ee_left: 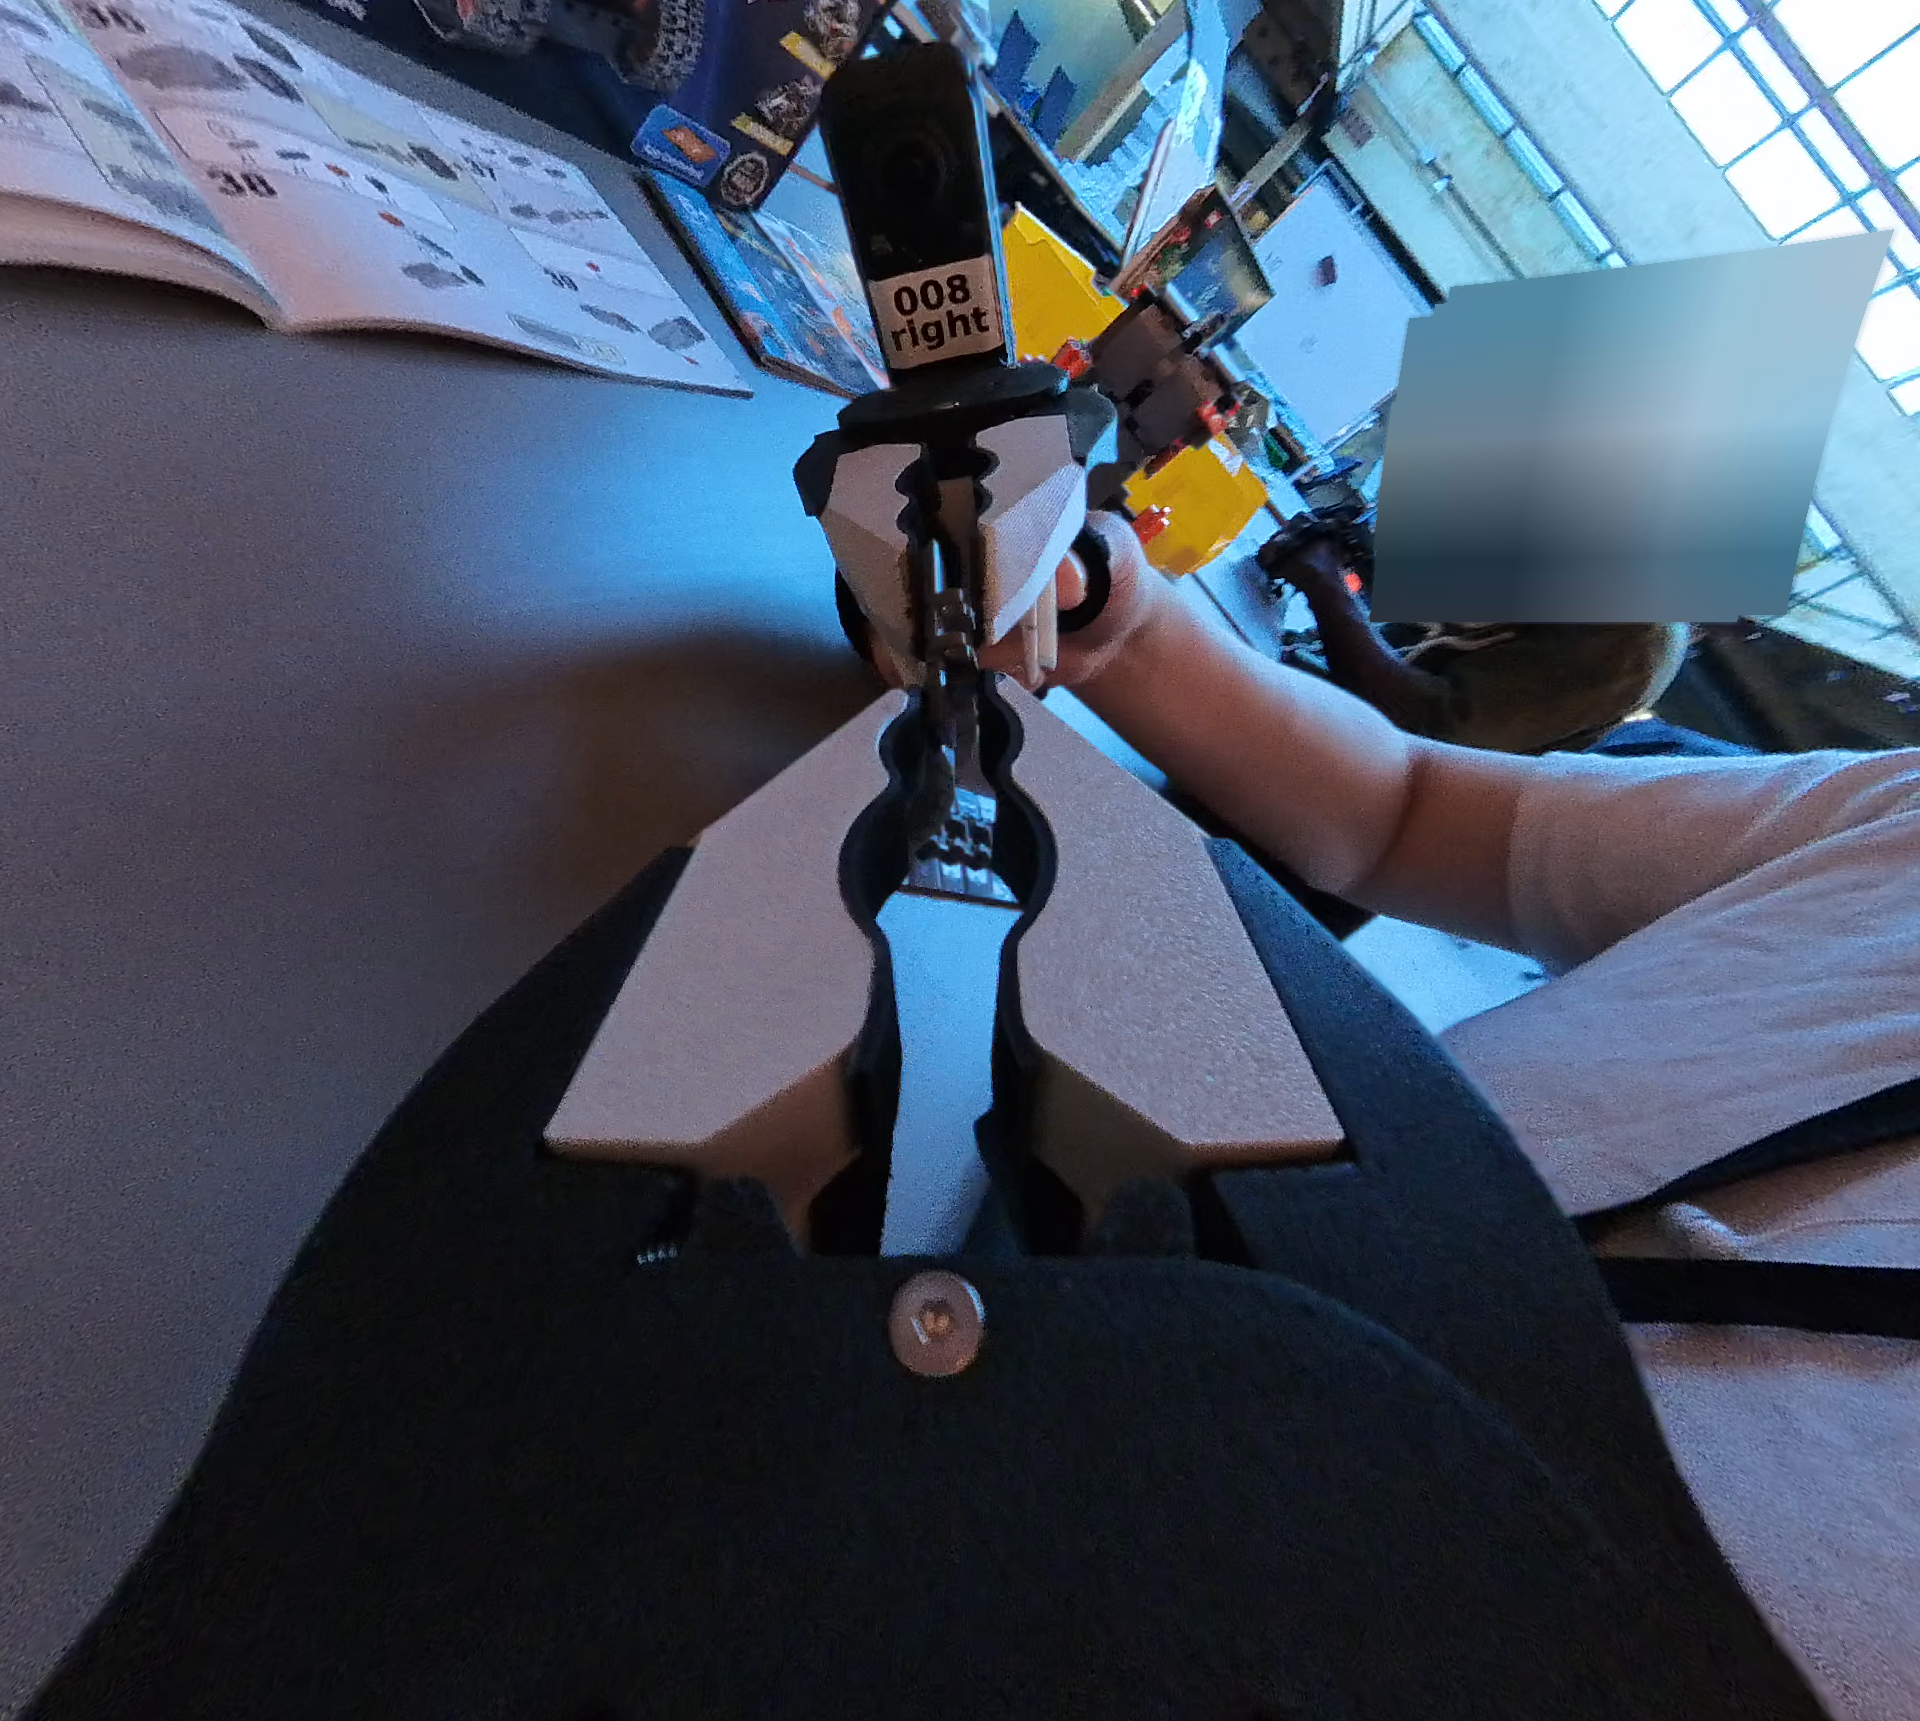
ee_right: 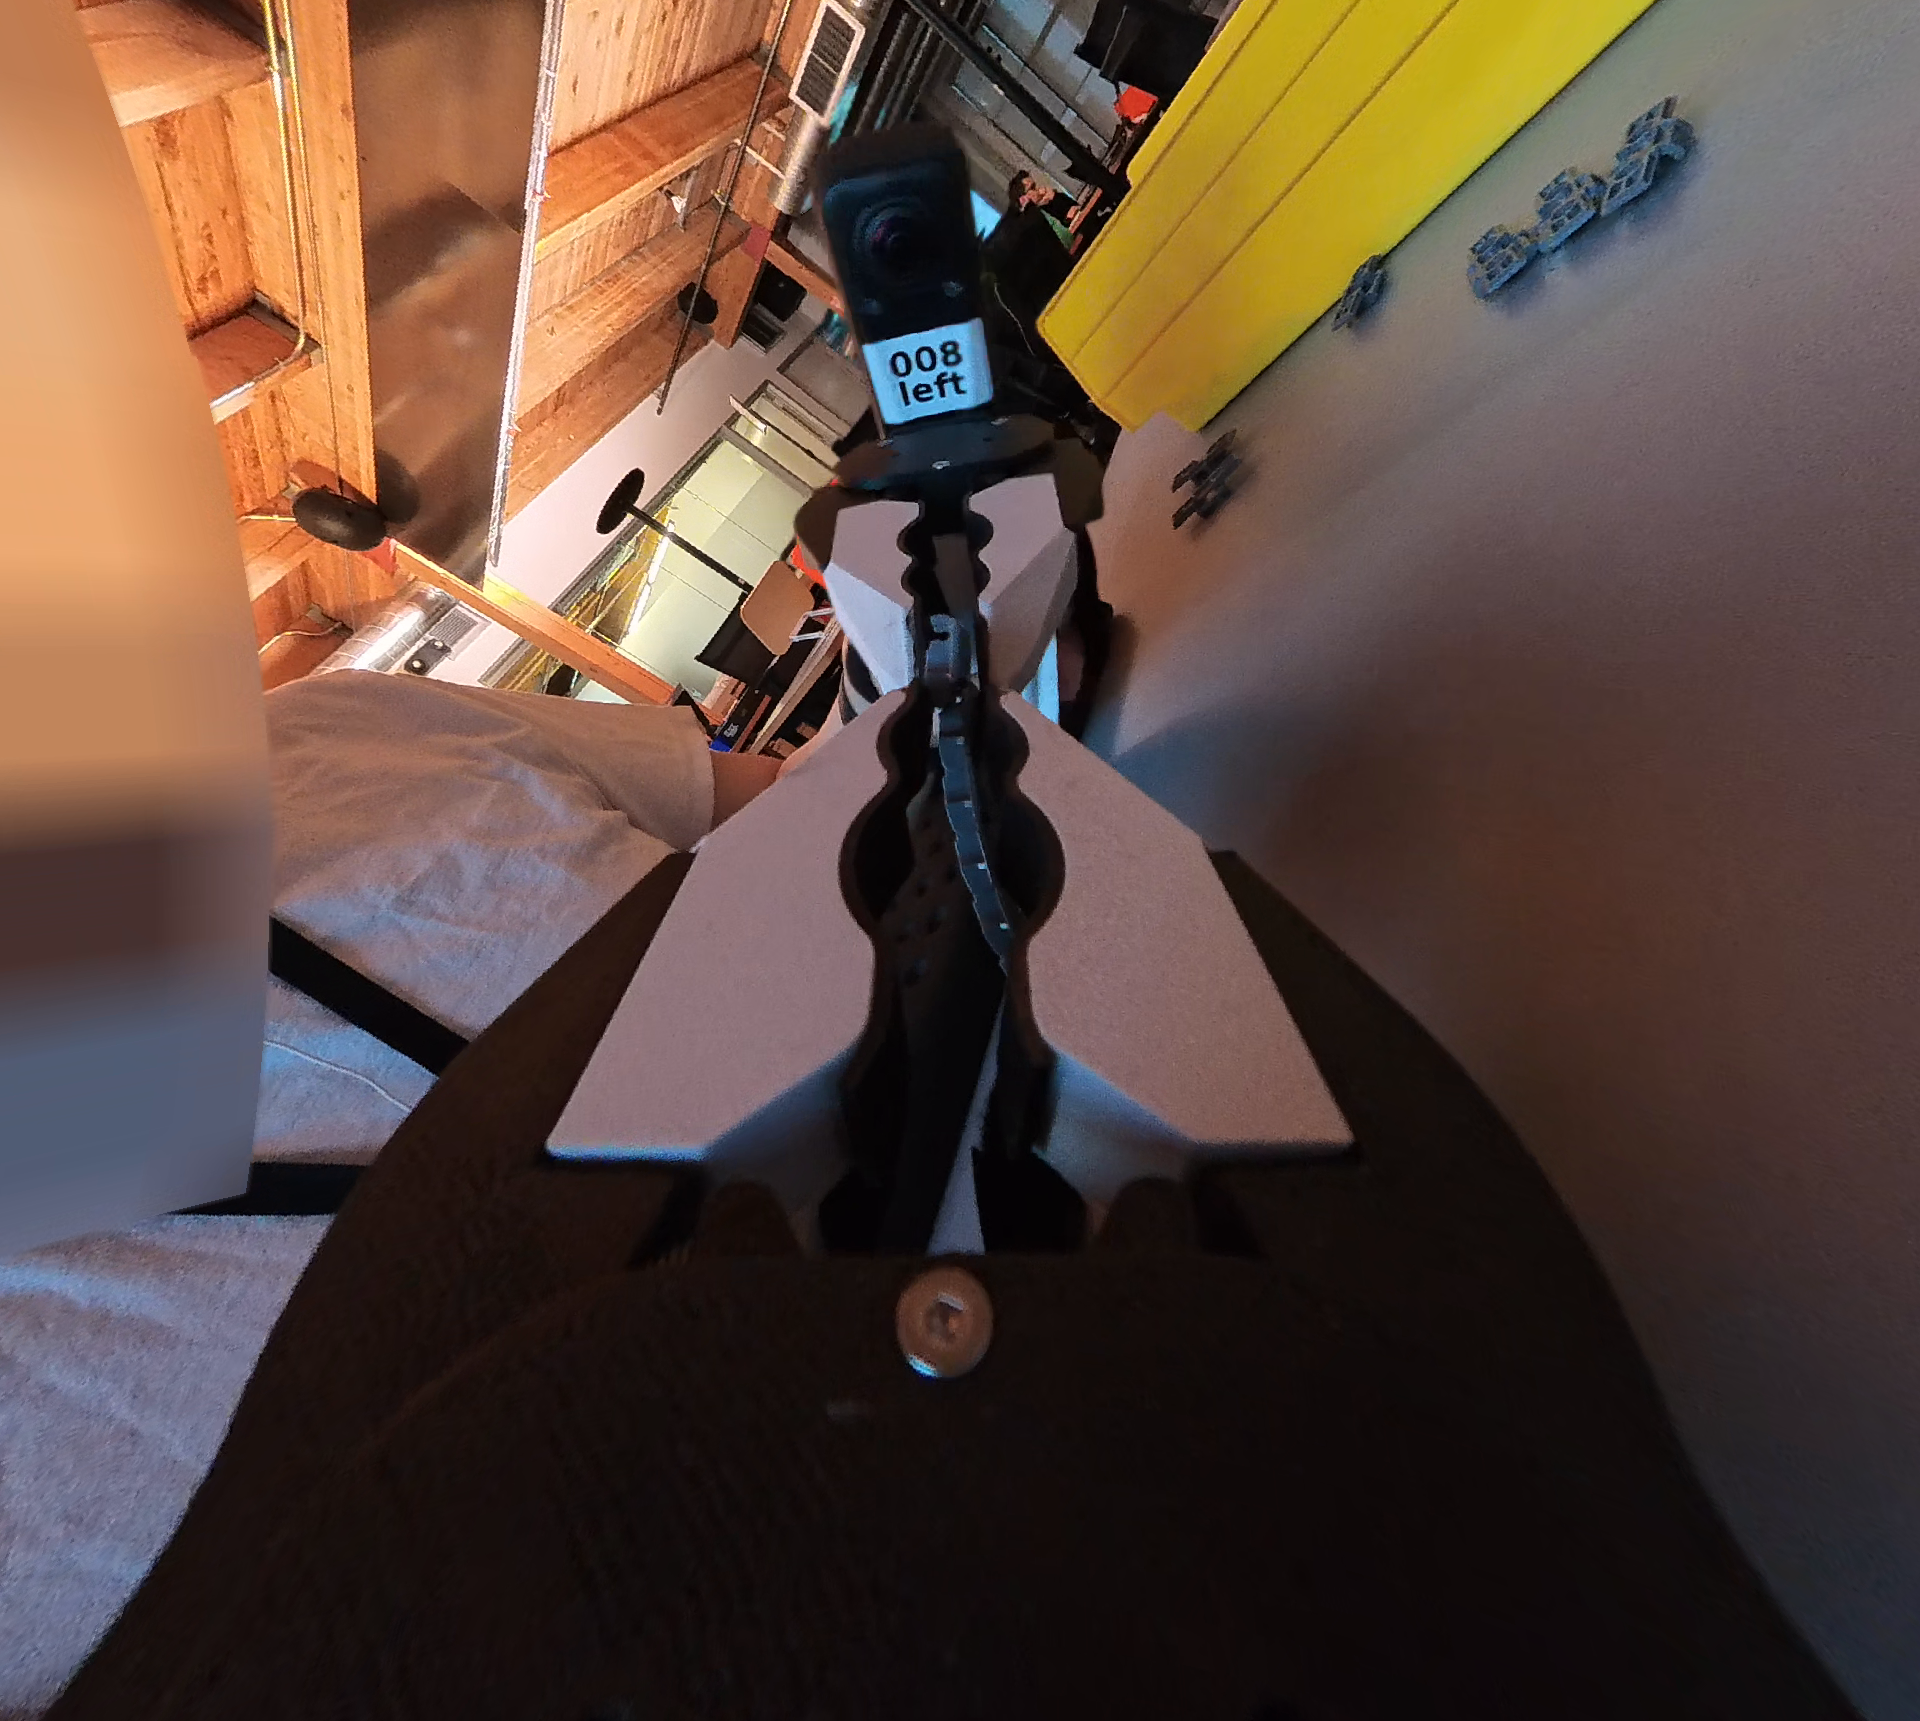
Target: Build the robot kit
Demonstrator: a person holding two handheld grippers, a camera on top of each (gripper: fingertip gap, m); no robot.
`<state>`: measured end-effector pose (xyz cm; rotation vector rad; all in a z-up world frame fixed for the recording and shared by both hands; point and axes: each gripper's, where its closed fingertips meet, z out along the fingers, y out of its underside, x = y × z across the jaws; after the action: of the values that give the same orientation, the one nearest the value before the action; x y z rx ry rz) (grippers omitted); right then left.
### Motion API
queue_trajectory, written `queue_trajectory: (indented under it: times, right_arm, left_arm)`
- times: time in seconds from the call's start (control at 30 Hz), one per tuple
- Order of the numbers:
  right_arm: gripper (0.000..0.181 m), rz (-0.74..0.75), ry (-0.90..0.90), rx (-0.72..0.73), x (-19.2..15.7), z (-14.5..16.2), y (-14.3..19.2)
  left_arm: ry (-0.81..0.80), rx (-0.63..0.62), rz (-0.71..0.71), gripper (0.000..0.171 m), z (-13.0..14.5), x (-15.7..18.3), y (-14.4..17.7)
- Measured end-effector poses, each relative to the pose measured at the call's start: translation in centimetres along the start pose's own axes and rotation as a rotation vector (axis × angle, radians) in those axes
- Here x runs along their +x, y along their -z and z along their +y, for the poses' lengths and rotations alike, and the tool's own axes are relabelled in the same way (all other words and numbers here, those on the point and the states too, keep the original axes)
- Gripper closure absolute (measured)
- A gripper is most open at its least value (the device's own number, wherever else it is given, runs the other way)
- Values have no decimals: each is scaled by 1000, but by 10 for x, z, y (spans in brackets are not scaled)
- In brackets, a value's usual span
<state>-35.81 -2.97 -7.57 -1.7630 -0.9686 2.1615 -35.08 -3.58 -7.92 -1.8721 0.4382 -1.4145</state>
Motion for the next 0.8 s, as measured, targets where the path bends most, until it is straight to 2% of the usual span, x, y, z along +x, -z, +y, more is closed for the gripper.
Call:
queue_trajectory:
  times: [0.2,0.4,0.6,0.8]
  right_arm:
    - [175,-14,28,-2,-5,-1,1]
    - [176,-10,-2,-21,2,5,1]
    - [176,-18,-11,-18,2,3,1]
    - [177,-1,-29,-32,6,5,1]
  left_arm:
    - [-145,9,-51,166,-1,4,-1]
    - [-281,-48,-141,166,6,-1,-2]
    - [-346,-46,-173,167,5,-1,-3]
    - [-485,-83,-257,167,8,-6,-3]
